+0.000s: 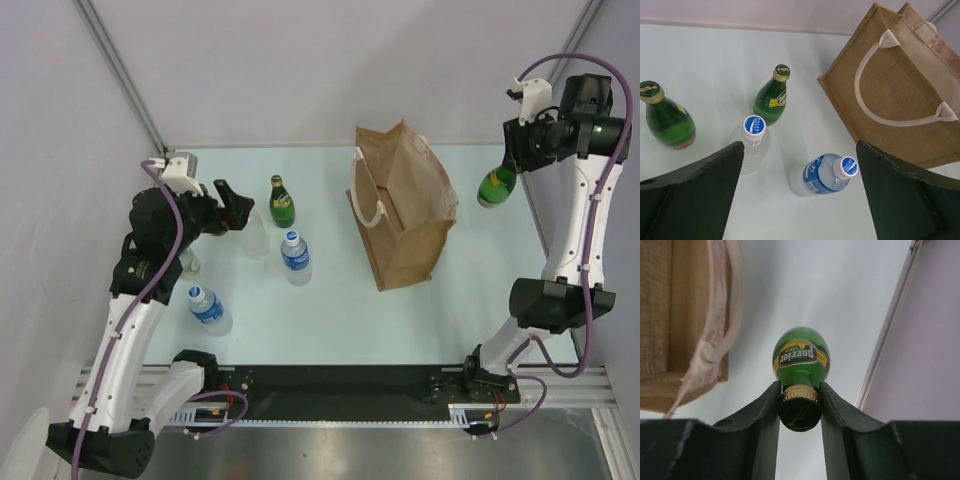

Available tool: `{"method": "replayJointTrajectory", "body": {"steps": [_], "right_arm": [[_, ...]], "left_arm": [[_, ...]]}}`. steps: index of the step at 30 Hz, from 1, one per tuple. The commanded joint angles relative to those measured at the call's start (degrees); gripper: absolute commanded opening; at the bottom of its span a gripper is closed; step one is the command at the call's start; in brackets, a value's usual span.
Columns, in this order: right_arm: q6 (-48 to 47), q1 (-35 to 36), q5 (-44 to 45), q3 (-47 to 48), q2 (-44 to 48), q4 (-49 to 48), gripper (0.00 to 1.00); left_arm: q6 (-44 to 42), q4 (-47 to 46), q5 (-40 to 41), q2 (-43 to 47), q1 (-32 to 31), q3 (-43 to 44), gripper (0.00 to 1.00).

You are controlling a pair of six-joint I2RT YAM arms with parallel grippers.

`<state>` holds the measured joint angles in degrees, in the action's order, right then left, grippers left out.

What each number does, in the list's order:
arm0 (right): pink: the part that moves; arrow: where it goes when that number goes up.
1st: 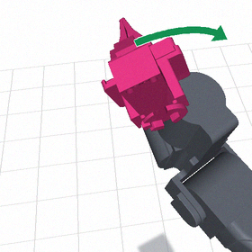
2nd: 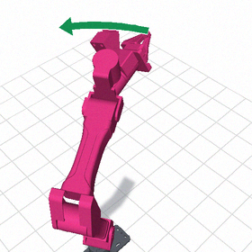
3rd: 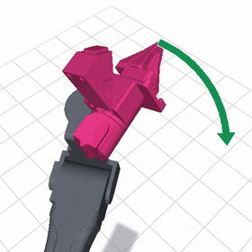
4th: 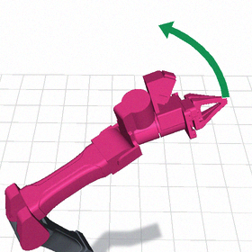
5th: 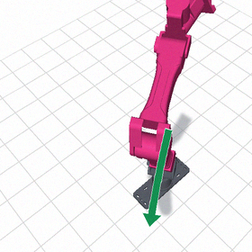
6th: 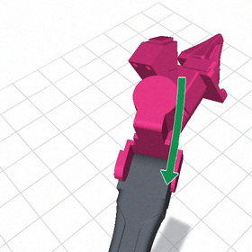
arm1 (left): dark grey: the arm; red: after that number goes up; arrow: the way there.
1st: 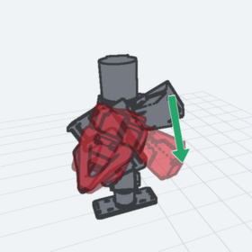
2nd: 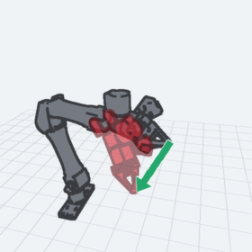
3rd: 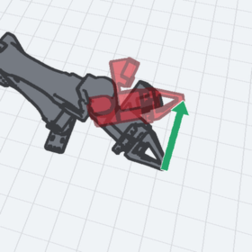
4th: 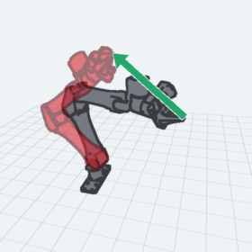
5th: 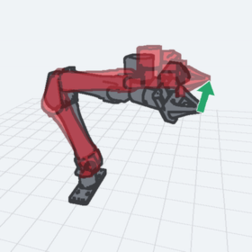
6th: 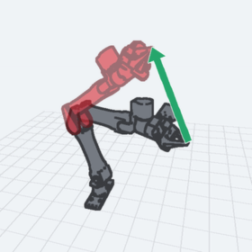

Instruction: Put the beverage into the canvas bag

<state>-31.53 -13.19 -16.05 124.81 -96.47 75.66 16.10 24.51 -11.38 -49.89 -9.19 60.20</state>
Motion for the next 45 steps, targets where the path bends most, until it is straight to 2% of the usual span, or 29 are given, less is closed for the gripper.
{"method": "replayJointTrajectory", "body": {"steps": [1,5,13,18,26,41,45], "right_arm": [[1.29,3.16,-3.1,11.65,-1.08,-2.27,0.0],[2.61,5.45,-4.42,16.15,-1.88,-4.64,0.0],[6.56,11.16,-6.18,17.65,-1.36,-14.65,0.0],[10.08,13.01,-8.64,23.36,-4.08,-17.99,0.0],[12.45,20.65,-9.43,26.0,-6.36,-24.15,0.0],[11.93,23.83,-12.86,22.31,-19.98,-25.21,0.0],[11.49,24.0,-12.77,19.86,-22.01,-28.89,0.0]], "left_arm": [[0.78,-2.54,-1.72,-0.56,0.49,2.99,1.0],[1.22,-2.54,-1.72,-1.0,0.49,3.16,1.0],[2.27,-2.54,-0.75,-1.26,0.49,3.69,1.0],[3.06,-2.63,-0.31,-1.35,0.49,3.6,1.0],[3.94,-2.63,0.3,-1.18,0.49,3.43,1.0],[5.0,-2.1,0.92,0.05,0.49,1.58,1.0],[5.52,-2.01,1.18,0.41,0.49,1.14,1.0]]}}
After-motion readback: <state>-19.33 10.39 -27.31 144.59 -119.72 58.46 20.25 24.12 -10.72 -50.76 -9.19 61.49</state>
